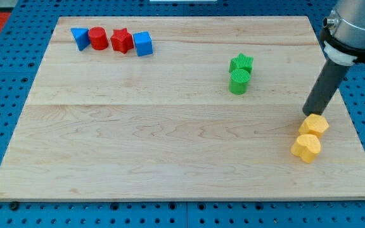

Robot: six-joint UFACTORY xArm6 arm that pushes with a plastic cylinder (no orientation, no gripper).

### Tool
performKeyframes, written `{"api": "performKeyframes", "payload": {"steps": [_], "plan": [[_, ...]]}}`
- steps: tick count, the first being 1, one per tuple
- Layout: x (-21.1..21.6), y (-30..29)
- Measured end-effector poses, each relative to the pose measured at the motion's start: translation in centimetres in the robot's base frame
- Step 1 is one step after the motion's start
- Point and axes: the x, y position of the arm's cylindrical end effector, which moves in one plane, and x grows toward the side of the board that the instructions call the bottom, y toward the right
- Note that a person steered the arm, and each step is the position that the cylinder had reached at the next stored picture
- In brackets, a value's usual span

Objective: Push the yellow hexagon into the yellow heart

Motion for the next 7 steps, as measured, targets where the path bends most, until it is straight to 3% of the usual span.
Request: {"api": "performKeyframes", "payload": {"steps": [2, 5, 7], "plan": [[-1.7, 2.9], [3.5, -0.7], [3.8, -0.5]]}}
